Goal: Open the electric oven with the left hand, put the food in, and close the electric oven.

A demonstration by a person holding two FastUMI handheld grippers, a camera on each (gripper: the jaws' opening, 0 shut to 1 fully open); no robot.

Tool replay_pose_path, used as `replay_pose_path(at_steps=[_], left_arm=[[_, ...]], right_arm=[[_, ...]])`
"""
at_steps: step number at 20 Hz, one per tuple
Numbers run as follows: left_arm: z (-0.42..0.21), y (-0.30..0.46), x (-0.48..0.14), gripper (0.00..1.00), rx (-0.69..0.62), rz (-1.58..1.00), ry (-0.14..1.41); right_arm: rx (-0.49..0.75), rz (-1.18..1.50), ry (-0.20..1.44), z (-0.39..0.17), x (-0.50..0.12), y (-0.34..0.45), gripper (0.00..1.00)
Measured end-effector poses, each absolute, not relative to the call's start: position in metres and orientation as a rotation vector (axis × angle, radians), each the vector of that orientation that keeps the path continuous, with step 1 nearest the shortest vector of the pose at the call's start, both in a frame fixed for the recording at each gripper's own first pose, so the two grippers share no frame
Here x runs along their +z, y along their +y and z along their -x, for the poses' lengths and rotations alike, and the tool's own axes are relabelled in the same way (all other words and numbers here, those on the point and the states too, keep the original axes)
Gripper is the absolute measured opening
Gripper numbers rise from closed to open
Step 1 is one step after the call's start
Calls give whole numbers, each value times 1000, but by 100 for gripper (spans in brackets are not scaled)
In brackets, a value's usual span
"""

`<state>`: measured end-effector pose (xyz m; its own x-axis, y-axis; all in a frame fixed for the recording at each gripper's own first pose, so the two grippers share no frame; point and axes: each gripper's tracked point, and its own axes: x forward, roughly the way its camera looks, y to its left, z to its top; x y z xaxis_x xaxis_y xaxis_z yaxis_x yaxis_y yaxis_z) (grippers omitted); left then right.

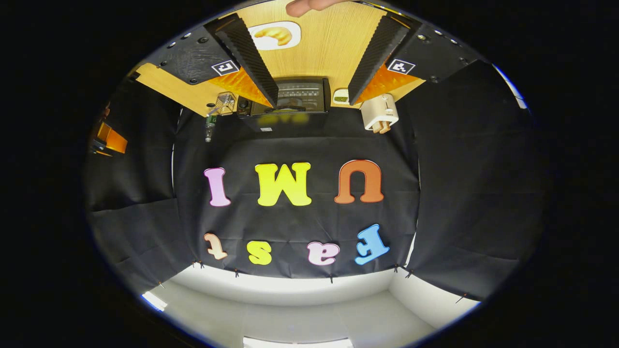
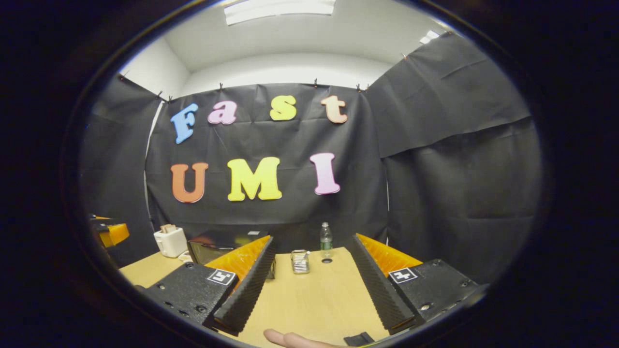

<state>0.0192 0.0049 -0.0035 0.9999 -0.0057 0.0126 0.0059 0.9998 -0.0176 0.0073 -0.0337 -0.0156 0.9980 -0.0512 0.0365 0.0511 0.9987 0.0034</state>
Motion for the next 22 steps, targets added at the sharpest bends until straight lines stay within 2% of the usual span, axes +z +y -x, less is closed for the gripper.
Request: replay_pose_path(at_steps=[5, 9, 17, 22], left_arm=[[-73, -7, 0, 95, -12, 1, -6], [-139, -30, -17, 95, -76, 36, 55], [-281, -55, -72, 94, -109, 74, 173], [-333, -73, -119, 93, -129, 44, 273]], right_arm=[[-39, -2, -42, -32, -23, -40, 100], [-36, 7, -39, -47, -24, -38, 100], [-46, 55, -21, -63, -47, -35, 100], [-31, 96, 8, -70, -65, -27, 99]])
